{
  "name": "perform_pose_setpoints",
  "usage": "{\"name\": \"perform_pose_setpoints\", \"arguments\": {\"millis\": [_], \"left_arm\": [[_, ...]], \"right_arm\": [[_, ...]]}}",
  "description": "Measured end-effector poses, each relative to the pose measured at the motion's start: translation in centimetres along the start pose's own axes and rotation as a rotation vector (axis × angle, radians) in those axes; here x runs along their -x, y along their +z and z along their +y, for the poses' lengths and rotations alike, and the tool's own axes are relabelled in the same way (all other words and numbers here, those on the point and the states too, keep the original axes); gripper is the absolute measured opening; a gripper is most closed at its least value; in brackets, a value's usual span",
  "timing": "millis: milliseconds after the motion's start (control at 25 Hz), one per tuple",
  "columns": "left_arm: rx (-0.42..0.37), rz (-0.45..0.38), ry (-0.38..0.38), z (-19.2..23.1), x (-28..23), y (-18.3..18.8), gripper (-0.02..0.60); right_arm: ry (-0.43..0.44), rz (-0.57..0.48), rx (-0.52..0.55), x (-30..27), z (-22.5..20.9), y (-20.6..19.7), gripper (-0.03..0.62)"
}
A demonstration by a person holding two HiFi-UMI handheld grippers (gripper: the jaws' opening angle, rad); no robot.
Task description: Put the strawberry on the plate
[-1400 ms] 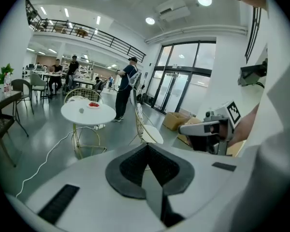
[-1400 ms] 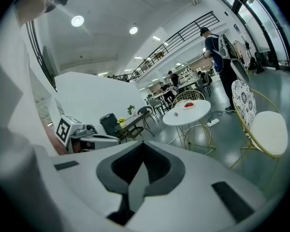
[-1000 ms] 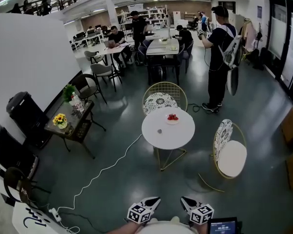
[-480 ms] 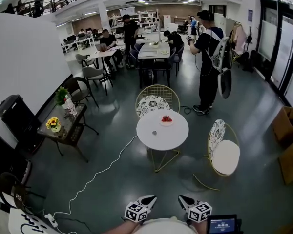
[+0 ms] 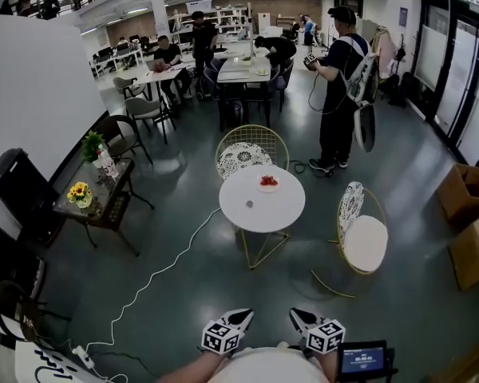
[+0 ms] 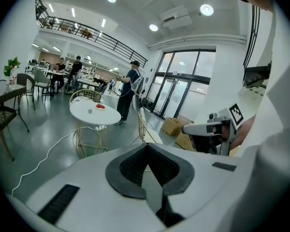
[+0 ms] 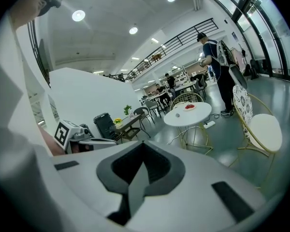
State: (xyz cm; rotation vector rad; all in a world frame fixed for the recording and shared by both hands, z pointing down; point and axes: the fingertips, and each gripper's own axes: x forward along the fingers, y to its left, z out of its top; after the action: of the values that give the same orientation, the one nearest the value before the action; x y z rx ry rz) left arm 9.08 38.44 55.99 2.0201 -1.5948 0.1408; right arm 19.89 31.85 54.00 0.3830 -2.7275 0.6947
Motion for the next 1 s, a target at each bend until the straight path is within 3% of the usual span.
{"name": "perform_pose_setpoints", "arguments": {"millis": [400, 1000], "left_arm": [[0.016, 0.006, -0.010, 0.7, 1.3, -0.7, 0.005], [0.031, 0.004, 0.005, 3.3, 1.9, 0.2, 0.005]], "right_arm": [[-0.003, 0.036, 0.003, -0.8, 1.5, -0.7, 0.005], [0.021, 0.013, -0.013, -4.2, 2.3, 1.8, 0.005]]}}
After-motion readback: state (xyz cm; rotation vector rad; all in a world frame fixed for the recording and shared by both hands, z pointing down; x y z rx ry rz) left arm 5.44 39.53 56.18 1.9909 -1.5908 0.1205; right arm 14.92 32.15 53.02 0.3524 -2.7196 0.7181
